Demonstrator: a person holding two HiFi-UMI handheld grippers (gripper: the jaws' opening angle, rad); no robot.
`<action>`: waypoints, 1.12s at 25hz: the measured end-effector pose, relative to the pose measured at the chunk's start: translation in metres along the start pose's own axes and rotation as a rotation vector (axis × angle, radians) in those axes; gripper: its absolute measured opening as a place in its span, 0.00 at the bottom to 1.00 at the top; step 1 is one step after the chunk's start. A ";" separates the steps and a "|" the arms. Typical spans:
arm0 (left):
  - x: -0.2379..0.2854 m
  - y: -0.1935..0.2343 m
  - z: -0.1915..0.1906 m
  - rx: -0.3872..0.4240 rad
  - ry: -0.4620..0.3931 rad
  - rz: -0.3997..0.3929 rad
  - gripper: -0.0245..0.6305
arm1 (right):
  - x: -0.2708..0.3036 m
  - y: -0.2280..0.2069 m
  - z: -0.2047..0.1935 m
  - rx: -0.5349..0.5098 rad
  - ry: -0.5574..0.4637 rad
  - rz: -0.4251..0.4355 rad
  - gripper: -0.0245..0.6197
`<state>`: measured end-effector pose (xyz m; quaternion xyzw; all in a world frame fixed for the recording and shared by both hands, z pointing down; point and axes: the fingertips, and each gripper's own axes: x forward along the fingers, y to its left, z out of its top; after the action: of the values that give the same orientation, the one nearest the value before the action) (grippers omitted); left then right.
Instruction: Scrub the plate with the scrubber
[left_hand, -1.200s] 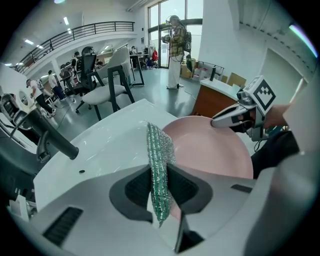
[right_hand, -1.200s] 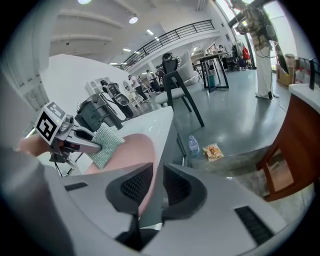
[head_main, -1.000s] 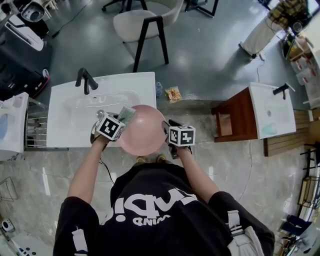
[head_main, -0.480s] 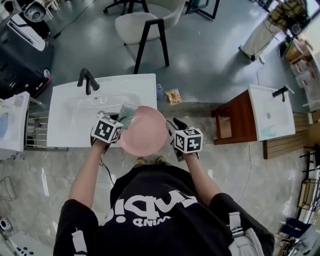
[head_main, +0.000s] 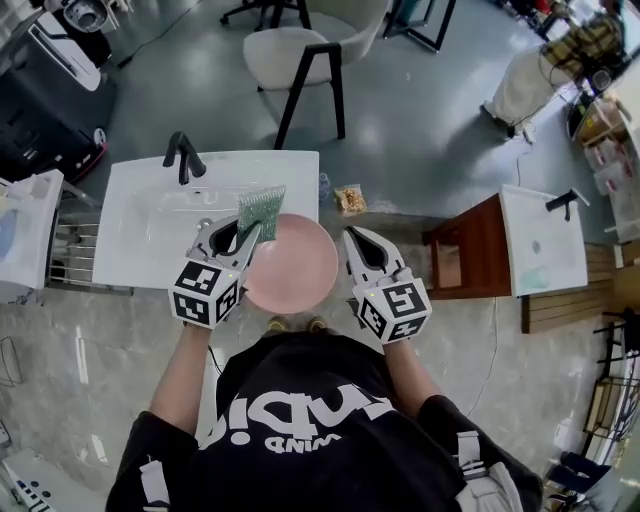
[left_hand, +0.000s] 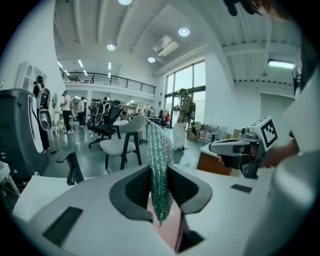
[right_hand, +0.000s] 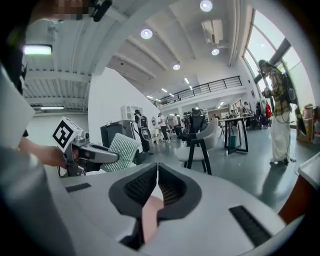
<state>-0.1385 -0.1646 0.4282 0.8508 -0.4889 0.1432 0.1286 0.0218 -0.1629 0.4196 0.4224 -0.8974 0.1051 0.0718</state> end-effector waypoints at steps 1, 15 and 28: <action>-0.003 -0.003 0.005 0.012 -0.040 0.010 0.19 | -0.001 0.003 0.007 -0.023 -0.033 -0.001 0.08; -0.013 -0.011 0.003 0.017 -0.343 0.095 0.18 | 0.015 0.007 0.006 -0.028 -0.178 0.005 0.07; -0.005 -0.013 -0.005 -0.012 -0.327 0.093 0.18 | 0.019 0.007 0.000 -0.017 -0.188 0.011 0.07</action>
<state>-0.1302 -0.1521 0.4300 0.8385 -0.5430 0.0057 0.0459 0.0048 -0.1724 0.4228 0.4247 -0.9035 0.0576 -0.0096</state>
